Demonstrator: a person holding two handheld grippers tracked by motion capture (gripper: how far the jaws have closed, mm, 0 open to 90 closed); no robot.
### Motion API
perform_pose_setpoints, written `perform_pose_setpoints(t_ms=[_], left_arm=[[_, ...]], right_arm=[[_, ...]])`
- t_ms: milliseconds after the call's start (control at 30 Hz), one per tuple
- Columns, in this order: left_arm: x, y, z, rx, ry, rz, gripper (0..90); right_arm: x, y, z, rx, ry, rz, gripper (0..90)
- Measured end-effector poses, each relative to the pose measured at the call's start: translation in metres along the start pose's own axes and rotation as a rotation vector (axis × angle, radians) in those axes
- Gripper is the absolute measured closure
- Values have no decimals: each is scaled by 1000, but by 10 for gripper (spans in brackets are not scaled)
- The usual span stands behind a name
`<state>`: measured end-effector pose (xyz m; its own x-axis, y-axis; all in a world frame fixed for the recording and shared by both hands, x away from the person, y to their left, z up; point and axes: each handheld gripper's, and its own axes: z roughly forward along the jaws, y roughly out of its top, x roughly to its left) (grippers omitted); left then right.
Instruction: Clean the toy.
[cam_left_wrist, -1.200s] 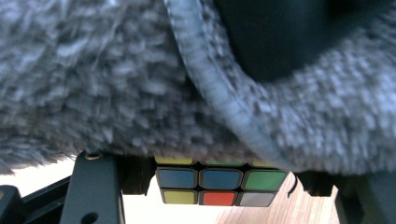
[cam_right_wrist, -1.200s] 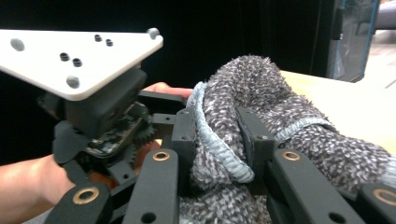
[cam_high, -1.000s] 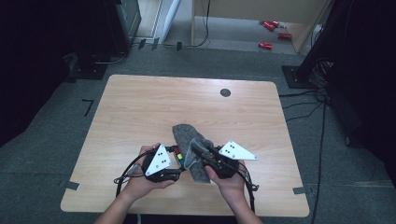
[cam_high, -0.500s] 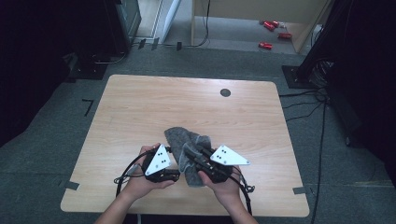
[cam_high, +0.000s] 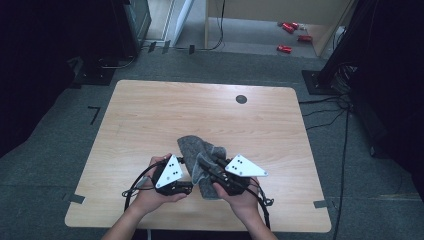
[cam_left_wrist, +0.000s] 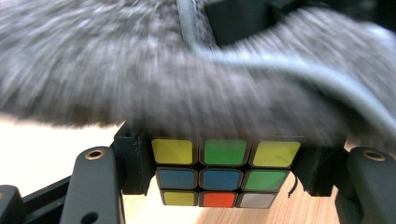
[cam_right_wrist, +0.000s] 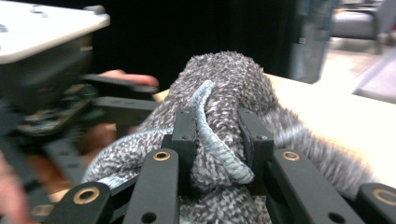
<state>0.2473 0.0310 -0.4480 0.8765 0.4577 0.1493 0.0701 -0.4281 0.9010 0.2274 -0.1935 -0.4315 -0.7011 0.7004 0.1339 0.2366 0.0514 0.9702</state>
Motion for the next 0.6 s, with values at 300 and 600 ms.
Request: perform_pose_setpoints(t_ms=[300,600], left_arm=[[1,-2,5,25,-4,-19,348],[1,-2,3,22,9,-5,348]], right_arm=[[-2,3,-3,10,18,18,722],[-10,-3,0,29,-31,33,725]])
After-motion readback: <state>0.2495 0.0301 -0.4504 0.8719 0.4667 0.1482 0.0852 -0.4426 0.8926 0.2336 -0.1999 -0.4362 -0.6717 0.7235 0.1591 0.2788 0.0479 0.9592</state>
